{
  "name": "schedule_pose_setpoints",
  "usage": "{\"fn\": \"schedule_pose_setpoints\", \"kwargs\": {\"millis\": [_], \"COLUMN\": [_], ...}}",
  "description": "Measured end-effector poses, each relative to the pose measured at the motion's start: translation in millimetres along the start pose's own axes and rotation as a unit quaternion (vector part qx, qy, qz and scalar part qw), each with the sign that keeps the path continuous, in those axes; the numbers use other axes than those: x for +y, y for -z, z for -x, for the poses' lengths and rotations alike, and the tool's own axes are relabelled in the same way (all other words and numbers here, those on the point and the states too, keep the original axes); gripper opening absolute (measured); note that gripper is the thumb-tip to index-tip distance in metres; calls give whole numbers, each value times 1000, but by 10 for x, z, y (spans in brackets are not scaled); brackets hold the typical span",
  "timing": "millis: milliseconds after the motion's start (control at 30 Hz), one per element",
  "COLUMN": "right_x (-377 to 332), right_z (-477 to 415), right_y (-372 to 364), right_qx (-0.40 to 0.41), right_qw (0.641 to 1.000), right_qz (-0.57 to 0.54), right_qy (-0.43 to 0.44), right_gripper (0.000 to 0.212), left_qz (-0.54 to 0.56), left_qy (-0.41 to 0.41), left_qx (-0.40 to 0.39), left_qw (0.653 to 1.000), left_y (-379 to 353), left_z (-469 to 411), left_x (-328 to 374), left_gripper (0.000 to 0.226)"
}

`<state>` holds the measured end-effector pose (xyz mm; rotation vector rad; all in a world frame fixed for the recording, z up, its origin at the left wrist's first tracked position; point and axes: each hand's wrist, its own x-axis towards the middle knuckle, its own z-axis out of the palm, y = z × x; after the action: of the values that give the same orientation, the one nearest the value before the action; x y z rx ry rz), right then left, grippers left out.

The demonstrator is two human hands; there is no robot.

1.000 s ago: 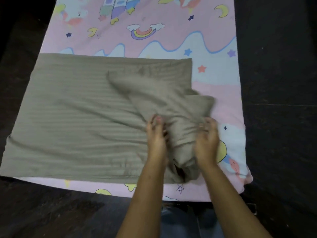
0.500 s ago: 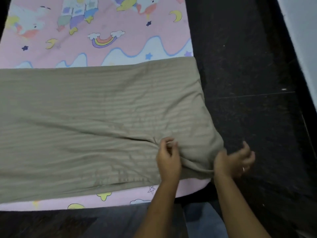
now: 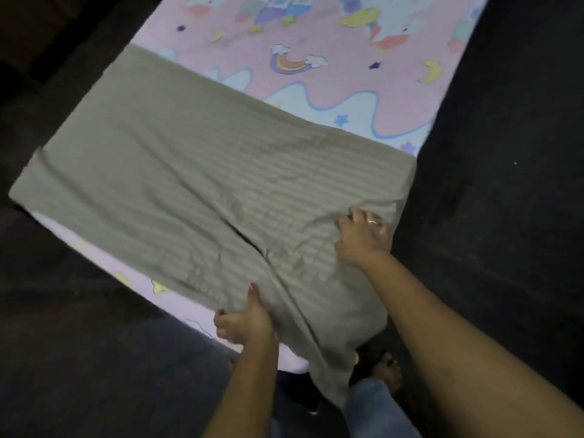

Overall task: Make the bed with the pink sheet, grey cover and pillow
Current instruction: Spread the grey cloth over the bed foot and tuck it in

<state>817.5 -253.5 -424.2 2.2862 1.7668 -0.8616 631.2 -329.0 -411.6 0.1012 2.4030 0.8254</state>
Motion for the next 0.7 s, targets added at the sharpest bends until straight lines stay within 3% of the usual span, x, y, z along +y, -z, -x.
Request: {"fn": "schedule_pose_setpoints", "kwargs": {"millis": [100,233,333,467,600,700], "right_x": [35,-196,-300,-267,82,438], "right_z": [-58,-198,-362,-732,-1057,-1290], "right_y": [101,210,249,342,458,710], "right_qx": [-59,-70,-66,-23,-1,-7], "right_qw": [997,991,986,987,994,999], "right_qz": [36,51,78,93,59,17], "right_qy": [38,99,133,132,91,42], "right_gripper": [48,49,47,47,67,92], "left_qz": [77,177,215,194,172,184], "left_qy": [49,101,82,-5,-25,31], "left_qx": [3,-38,-64,25,69,44], "left_qw": [996,978,971,981,982,981], "left_y": [-119,-81,-68,8,-3,-140], "left_z": [201,238,284,459,448,604], "left_x": [-52,-160,-229,-206,-374,-420], "left_gripper": [89,67,56,43,30,41]}}
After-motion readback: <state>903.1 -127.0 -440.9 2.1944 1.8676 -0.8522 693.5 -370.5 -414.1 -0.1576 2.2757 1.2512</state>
